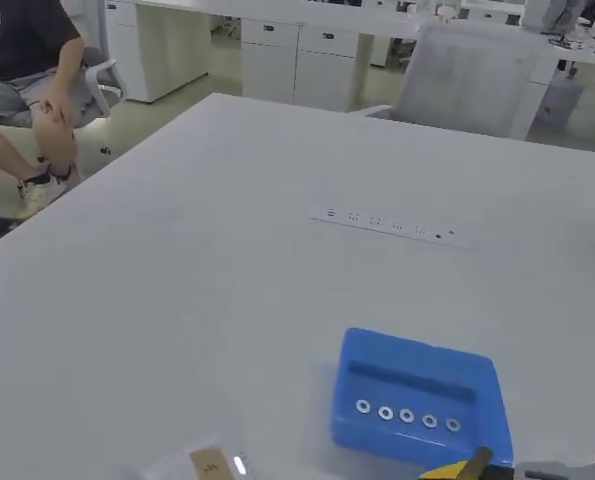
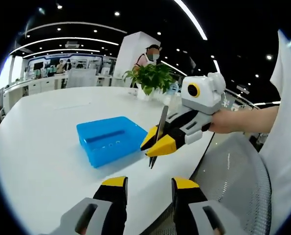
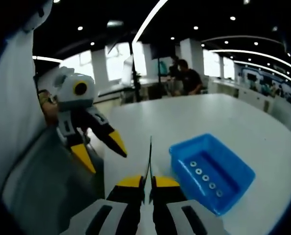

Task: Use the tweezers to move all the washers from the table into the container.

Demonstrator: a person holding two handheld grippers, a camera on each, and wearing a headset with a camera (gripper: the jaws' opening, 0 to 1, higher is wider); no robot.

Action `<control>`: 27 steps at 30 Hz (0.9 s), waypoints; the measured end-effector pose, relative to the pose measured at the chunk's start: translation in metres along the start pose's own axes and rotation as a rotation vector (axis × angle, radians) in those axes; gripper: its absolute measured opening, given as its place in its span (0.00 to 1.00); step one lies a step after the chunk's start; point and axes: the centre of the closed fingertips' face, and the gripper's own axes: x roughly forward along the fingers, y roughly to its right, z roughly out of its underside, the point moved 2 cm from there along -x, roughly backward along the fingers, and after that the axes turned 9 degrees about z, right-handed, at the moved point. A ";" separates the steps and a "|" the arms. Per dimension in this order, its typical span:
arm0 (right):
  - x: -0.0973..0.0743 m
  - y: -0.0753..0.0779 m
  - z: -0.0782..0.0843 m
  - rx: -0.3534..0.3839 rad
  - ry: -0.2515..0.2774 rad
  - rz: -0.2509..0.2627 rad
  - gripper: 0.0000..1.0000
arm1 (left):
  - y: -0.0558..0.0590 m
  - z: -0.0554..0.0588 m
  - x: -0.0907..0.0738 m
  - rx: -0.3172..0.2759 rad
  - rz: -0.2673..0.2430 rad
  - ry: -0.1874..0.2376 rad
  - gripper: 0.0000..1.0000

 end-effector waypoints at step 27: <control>0.004 -0.046 0.035 -0.284 -0.209 -0.201 0.04 | 0.044 -0.041 0.015 0.390 0.306 -0.217 0.00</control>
